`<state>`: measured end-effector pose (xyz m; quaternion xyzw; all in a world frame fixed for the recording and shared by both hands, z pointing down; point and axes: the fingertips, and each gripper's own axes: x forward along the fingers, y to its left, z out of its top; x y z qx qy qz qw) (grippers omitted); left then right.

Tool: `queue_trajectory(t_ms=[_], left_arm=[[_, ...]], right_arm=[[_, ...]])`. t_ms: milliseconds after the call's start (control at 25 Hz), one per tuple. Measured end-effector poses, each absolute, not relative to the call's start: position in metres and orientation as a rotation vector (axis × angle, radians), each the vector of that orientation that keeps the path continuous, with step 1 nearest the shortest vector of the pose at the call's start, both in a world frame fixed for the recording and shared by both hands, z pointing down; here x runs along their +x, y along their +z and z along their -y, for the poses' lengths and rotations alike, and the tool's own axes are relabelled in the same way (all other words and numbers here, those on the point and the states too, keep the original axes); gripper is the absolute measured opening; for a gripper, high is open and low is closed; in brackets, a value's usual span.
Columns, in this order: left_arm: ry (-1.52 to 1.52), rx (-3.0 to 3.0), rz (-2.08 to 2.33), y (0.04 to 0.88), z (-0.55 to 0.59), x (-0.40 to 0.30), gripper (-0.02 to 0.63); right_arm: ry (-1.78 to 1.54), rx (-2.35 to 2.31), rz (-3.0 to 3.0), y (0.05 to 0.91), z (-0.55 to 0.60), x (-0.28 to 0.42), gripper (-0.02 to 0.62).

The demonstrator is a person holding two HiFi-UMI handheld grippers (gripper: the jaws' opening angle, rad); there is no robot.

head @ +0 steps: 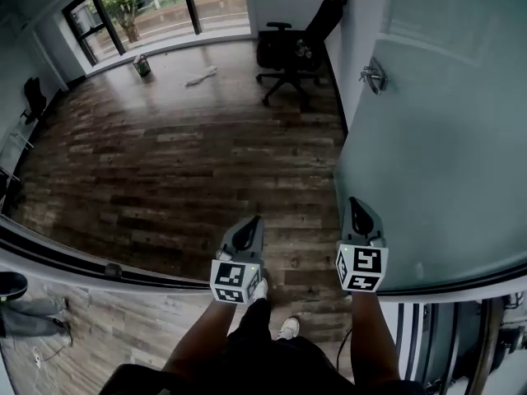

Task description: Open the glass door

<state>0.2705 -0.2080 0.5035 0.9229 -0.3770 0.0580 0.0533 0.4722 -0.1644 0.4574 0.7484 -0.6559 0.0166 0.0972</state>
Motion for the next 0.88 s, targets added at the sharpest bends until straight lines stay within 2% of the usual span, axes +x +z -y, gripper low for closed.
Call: queue_trajectory(t_ms=[440, 880], left_arm=[[0.150, 2.830, 1.177, 0.485, 0.088, 0.268, -0.002], [0.119, 2.819, 1.152, 0.506, 0.006, 0.180, -0.002]], right_arm=[[0.019, 2.141, 2.029, 0.466, 0.045, 0.427, 0.015], [0.024, 2.147, 2.015, 0.485, -0.046, 0.330, 0.015]])
